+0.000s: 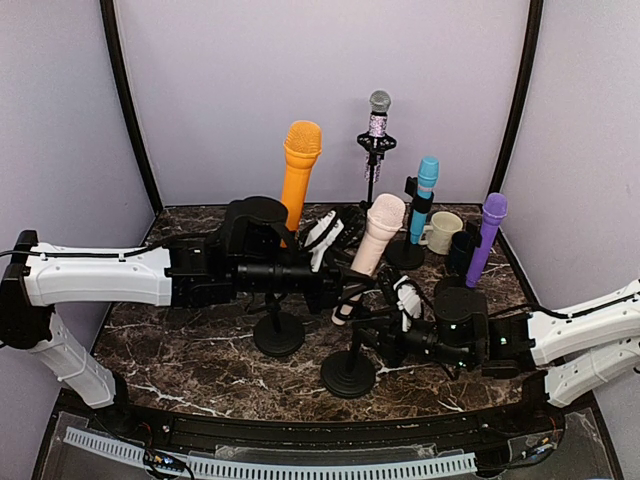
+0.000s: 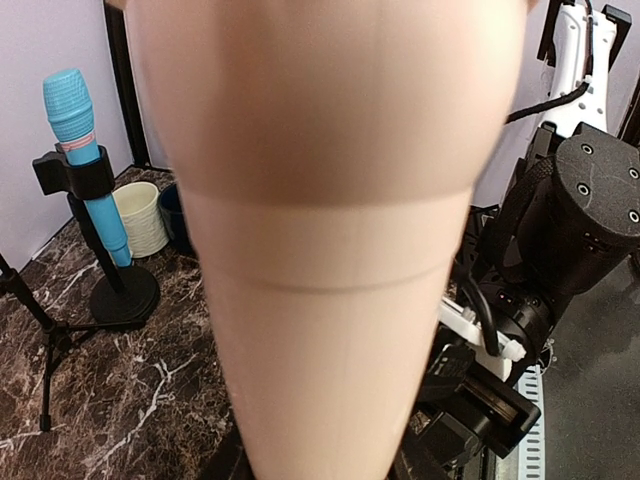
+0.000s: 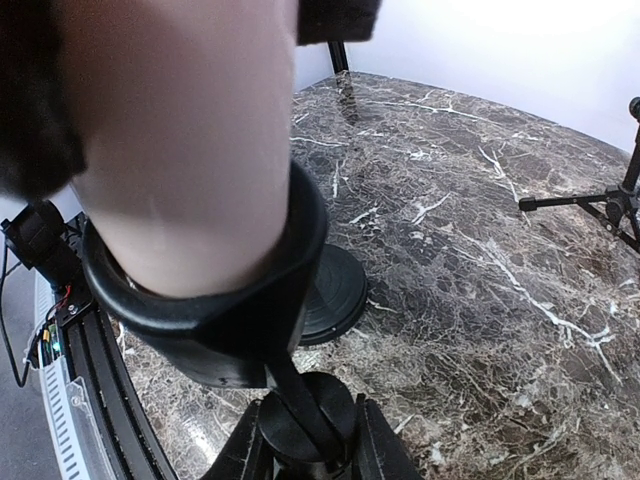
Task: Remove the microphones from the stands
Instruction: Remove the microphone from the microphone stand.
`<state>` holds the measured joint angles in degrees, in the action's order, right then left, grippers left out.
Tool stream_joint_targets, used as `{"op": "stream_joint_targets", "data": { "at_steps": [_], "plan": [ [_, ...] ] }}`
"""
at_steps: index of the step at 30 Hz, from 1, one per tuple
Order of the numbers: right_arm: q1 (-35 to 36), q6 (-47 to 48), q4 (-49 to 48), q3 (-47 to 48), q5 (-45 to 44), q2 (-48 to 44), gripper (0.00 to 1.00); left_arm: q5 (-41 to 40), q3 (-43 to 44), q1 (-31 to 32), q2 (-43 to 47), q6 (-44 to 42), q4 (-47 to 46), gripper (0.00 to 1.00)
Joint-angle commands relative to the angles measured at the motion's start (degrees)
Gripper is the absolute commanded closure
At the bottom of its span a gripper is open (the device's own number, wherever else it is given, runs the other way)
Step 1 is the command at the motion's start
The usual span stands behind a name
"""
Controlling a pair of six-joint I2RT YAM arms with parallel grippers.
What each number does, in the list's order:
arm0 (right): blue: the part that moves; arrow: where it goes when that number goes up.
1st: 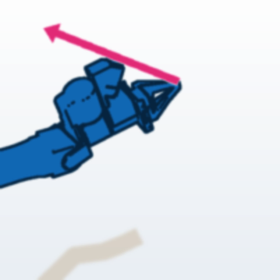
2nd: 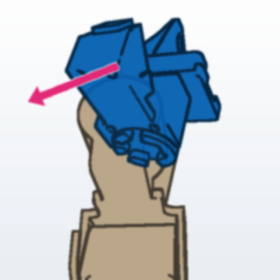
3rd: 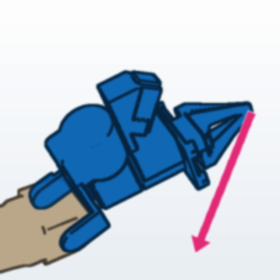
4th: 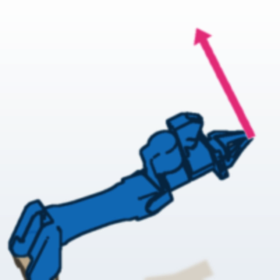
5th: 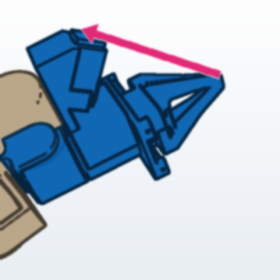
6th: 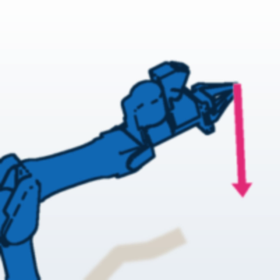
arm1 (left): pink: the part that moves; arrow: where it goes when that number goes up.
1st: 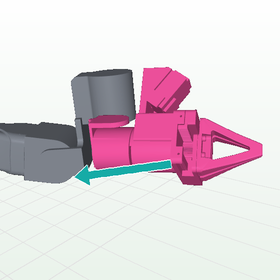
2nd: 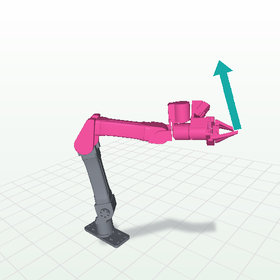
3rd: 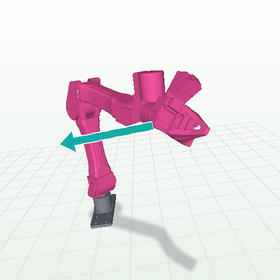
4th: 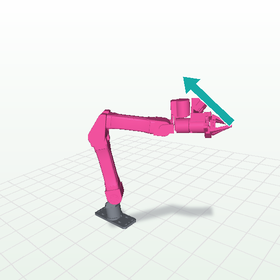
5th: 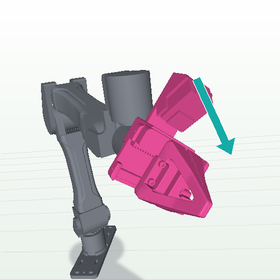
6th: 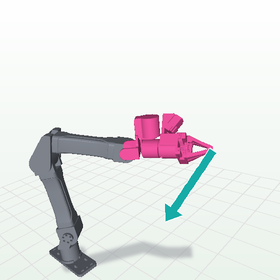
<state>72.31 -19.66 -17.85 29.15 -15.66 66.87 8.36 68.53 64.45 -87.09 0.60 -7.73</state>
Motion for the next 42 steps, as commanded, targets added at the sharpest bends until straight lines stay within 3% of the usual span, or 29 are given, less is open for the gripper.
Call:
{"op": "stream_joint_targets", "data": {
  "at_steps": [1,7,14,16,25,33,38,42],
  "plan": [
    [0.4,-1.4,16.9,-3.3,3.3,3.7,1.00,0.2,8.1,-0.9,6.3,1.2,-18.7,1.00],
    [0.4,-1.5,17.7,-2.6,3.1,1.6,1.00,1.6,6.5,-1.0,6.5,2.3,-18.5,1.00],
    [0.4,-2.2,16.8,-0.1,5.5,-7.1,0.99,12.0,-3.4,-1.0,8.0,1.6,-23.8,1.00],
    [0.4,-2.4,15.8,-0.3,5.8,-8.4,0.88,13.6,-5.8,-1.0,8.5,1.7,-25.1,1.00],
    [0.4,-3.3,12.1,-1.6,9.5,-8.5,0.58,20.0,-7.6,-0.9,6.7,3.1,-25.0,1.00],
    [0.4,-3.7,11.5,-3.6,10.7,-14.6,0.30,23.7,-7.4,-0.9,5.8,3.8,-22.7,1.00],
    [0.4,-3.5,14.0,-2.6,9.3,-18.9,0.24,24.5,-8.8,-0.9,5.3,4.4,-22.4,1.00],
    [0.5,-1.8,16.0,0.0,10.7,-18.3,0.25,25.6,-9.1,-0.9,4.4,4.8,-22.5,1.00]
  ]
}}
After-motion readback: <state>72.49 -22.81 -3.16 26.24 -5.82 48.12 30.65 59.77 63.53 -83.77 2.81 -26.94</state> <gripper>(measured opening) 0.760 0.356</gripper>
